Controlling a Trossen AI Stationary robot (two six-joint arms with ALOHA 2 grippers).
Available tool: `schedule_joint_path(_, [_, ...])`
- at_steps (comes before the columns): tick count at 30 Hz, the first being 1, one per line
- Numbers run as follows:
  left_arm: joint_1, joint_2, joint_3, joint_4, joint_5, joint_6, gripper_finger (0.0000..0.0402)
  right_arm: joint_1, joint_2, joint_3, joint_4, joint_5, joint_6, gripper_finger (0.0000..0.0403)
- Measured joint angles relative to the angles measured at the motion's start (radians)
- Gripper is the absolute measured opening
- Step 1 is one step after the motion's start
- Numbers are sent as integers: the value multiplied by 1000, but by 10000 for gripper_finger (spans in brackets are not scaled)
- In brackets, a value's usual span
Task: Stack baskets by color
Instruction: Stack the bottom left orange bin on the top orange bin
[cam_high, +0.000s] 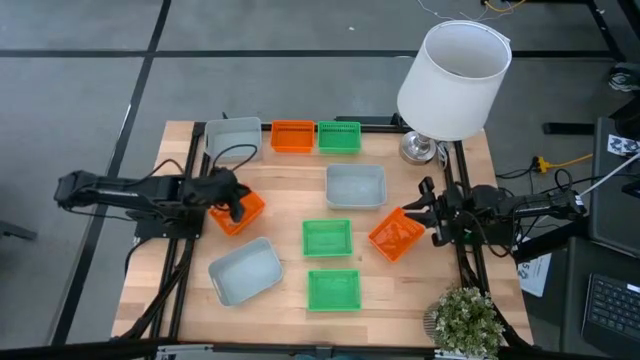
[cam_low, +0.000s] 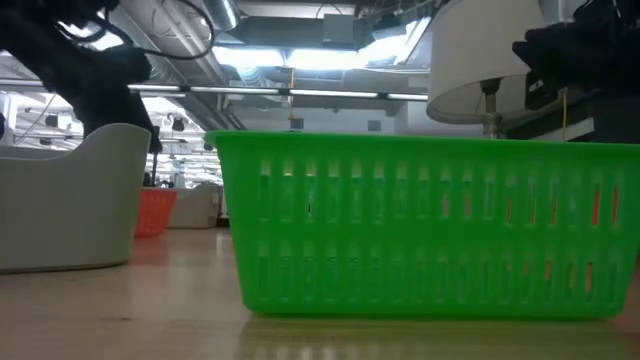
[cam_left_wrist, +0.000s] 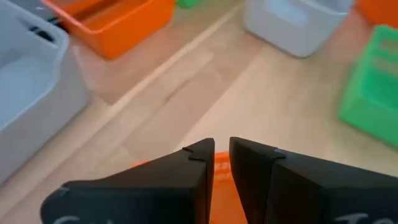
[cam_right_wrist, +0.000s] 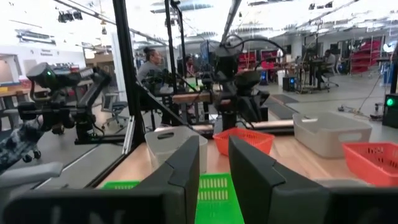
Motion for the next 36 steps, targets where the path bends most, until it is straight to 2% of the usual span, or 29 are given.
schedule_joint_path(7, [0,34,5,1,-27,-1,42,0,0,0,-33,0,0,87])
schedule_joint_path(11, [-4,43,84,8,-25,-1,42,0,0,0,-32,6,-1,87])
schedule_joint_path(13, [-15,86,134,9,-18,0,42,0,0,0,-31,38,-1,87])
schedule_joint_path(15, [-23,142,189,-58,1,1,42,0,0,0,-31,83,-2,87])
schedule_joint_path(17, [-22,183,262,-206,20,-9,42,0,0,0,-31,121,3,87])
schedule_joint_path(20, [-18,231,367,-465,40,-145,42,0,0,0,-32,131,5,87])
schedule_joint_path(22, [-10,261,407,-579,68,-242,42,0,0,0,-33,131,5,87])
schedule_joint_path(26, [15,287,422,-682,128,-281,53,0,0,0,-39,131,11,87])
schedule_joint_path(36, [114,351,371,-665,132,-296,127,0,-1,0,-45,131,26,87])
